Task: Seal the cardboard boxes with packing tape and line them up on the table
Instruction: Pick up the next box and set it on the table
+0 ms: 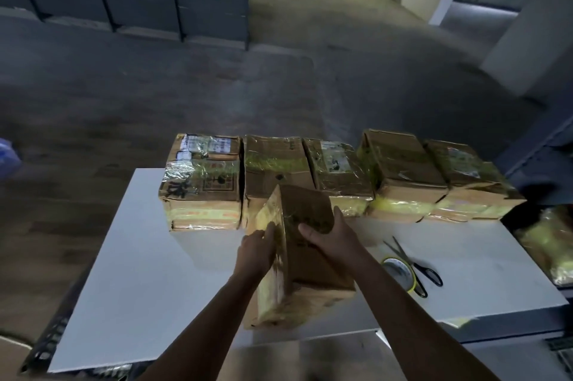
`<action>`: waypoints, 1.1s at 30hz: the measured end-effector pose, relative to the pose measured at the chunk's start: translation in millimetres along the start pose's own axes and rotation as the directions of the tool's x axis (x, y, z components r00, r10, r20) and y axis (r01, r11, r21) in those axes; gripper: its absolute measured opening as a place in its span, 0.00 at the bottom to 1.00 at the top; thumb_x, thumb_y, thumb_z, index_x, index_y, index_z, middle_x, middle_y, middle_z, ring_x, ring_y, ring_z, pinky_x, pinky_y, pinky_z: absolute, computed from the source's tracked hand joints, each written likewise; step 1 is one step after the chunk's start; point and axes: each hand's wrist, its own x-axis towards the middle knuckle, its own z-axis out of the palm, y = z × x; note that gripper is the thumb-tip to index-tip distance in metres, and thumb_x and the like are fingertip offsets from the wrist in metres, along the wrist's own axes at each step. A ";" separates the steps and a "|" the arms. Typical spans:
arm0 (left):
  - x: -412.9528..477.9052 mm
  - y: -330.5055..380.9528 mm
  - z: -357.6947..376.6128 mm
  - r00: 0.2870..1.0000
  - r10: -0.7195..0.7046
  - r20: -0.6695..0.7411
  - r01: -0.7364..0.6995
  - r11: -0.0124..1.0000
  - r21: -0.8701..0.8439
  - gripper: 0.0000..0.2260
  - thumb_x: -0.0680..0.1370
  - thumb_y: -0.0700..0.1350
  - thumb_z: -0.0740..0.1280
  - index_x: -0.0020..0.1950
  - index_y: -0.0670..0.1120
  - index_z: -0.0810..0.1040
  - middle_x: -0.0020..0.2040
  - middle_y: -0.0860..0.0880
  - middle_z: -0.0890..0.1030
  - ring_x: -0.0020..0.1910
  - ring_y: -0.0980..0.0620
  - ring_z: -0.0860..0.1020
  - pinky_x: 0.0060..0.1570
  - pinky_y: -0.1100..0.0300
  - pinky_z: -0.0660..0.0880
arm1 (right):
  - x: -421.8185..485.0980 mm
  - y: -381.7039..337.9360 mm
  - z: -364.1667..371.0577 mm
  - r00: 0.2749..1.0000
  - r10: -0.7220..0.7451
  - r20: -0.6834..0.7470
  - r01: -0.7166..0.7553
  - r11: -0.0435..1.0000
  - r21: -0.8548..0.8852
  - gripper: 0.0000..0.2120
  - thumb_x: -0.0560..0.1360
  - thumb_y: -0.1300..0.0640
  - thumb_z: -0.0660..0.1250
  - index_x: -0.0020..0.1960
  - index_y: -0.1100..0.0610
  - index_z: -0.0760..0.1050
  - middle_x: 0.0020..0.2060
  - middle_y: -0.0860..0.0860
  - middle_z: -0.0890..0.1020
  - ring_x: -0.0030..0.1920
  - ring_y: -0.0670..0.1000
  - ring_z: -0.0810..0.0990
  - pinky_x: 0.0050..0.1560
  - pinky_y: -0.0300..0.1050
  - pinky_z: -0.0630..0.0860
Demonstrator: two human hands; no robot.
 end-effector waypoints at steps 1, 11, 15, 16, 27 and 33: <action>-4.8 3.1 -6.3 1.000 0.016 0.023 -0.016 1.000 -0.011 0.14 0.84 0.47 0.51 0.67 0.46 0.68 0.59 0.38 0.78 0.57 0.39 0.76 0.55 0.50 0.74 | 1.2 -0.3 3.2 1.000 0.001 -0.012 -0.002 0.999 -0.044 0.35 0.65 0.37 0.74 0.65 0.48 0.66 0.57 0.46 0.77 0.56 0.50 0.76 0.56 0.49 0.76; -21.9 -1.2 -34.2 0.940 -0.185 0.288 0.316 0.793 -0.521 0.26 0.74 0.65 0.64 0.54 0.43 0.79 0.53 0.46 0.81 0.48 0.51 0.78 0.50 0.53 0.77 | 3.1 -1.5 14.7 0.996 -0.044 -0.074 0.037 0.995 -0.095 0.22 0.75 0.44 0.67 0.67 0.49 0.73 0.59 0.52 0.80 0.58 0.54 0.78 0.59 0.54 0.76; -27.0 -6.2 -24.5 0.925 -0.139 0.353 0.342 0.709 -0.617 0.23 0.75 0.66 0.62 0.54 0.48 0.79 0.54 0.48 0.81 0.53 0.49 0.78 0.51 0.52 0.77 | -0.5 -2.6 13.6 0.996 -0.056 -0.072 0.049 0.994 -0.094 0.17 0.75 0.45 0.67 0.62 0.49 0.77 0.54 0.50 0.82 0.54 0.51 0.80 0.57 0.54 0.77; -27.0 -5.6 -22.5 0.924 -0.124 0.361 0.343 0.684 -0.644 0.22 0.75 0.66 0.62 0.54 0.49 0.80 0.54 0.49 0.82 0.54 0.49 0.78 0.53 0.51 0.76 | -1.5 -3.6 12.5 0.995 -0.064 -0.082 0.057 0.995 -0.086 0.17 0.74 0.45 0.67 0.61 0.49 0.77 0.53 0.49 0.83 0.53 0.51 0.80 0.57 0.54 0.77; -20.5 -6.8 -15.4 0.938 -0.086 0.336 0.327 0.547 -0.771 0.25 0.74 0.57 0.69 0.66 0.46 0.72 0.57 0.44 0.81 0.55 0.42 0.79 0.51 0.45 0.78 | -1.1 -4.2 -7.2 0.991 -0.129 -0.046 0.129 0.992 -0.001 0.16 0.80 0.49 0.61 0.64 0.54 0.77 0.58 0.49 0.81 0.60 0.49 0.77 0.59 0.44 0.72; -12.5 -1.9 -21.8 0.965 -0.207 -0.159 0.135 0.917 -0.376 0.22 0.79 0.40 0.60 0.73 0.47 0.64 0.64 0.40 0.72 0.57 0.38 0.75 0.58 0.45 0.74 | 2.5 12.9 8.0 0.984 -0.169 0.060 0.173 0.982 -0.076 0.15 0.79 0.52 0.65 0.65 0.52 0.76 0.62 0.51 0.78 0.60 0.49 0.77 0.59 0.44 0.73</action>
